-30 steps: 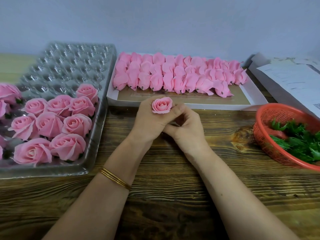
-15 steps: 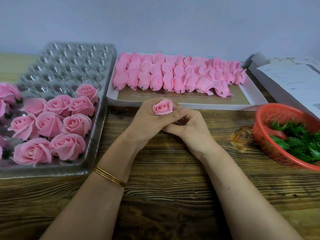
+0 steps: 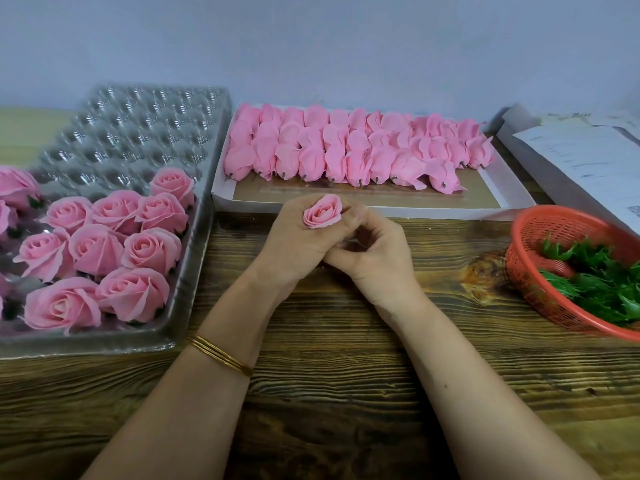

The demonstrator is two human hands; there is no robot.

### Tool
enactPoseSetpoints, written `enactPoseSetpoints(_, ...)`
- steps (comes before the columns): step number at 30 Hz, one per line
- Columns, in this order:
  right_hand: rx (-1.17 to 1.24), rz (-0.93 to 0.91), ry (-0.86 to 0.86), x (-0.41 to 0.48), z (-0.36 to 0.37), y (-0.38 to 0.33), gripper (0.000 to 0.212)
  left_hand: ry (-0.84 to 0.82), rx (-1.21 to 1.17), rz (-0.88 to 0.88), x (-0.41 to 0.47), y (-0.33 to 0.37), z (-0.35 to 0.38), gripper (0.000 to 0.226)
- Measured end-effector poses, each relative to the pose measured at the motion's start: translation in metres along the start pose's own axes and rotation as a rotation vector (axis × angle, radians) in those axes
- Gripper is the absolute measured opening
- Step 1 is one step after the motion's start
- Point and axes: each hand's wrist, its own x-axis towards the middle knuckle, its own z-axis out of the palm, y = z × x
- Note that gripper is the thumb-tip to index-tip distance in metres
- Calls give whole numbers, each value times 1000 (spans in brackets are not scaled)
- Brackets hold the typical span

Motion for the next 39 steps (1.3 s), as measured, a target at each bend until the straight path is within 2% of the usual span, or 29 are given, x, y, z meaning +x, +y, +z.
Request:
enactPoseSetpoints(5, -5, 21, -25, 0, 0, 0, 42, -29, 32, 0, -1, 0, 0, 10)
enactPoseSetpoints(9, -9, 7, 32, -1, 4, 1, 45, -17, 6, 23, -1, -2, 2, 21)
enactPoseSetpoints(15, -40, -24, 66, -1, 6, 3, 45, -28, 16, 23, 0, 0, 3, 17)
enactPoseSetpoints(19, 35, 2, 18, -1, 3, 2, 46, -33, -9, 15, 0, 1, 2, 5)
enactPoseSetpoints(24, 160, 108, -82, 1, -3, 1, 40, -65, -16, -14, -2, 6, 0, 19)
enactPoseSetpoints(27, 125, 109, -49, 2, -3, 2, 39, -38, 4, 0, -2, 6, 3, 25)
enactPoseSetpoints(31, 13, 57, 3, 2, 1, 5, 40, -5, -11, -28, -1, 7, 5, 15)
enactPoseSetpoints(34, 15, 36, 9, 2, 1, 6, 35, 6, -1, -42, -1, 7, 5, 11)
enactPoseSetpoints(39, 51, 103, -58, 2, -4, 7, 28, -25, -36, -46, -1, 5, 0, 23)
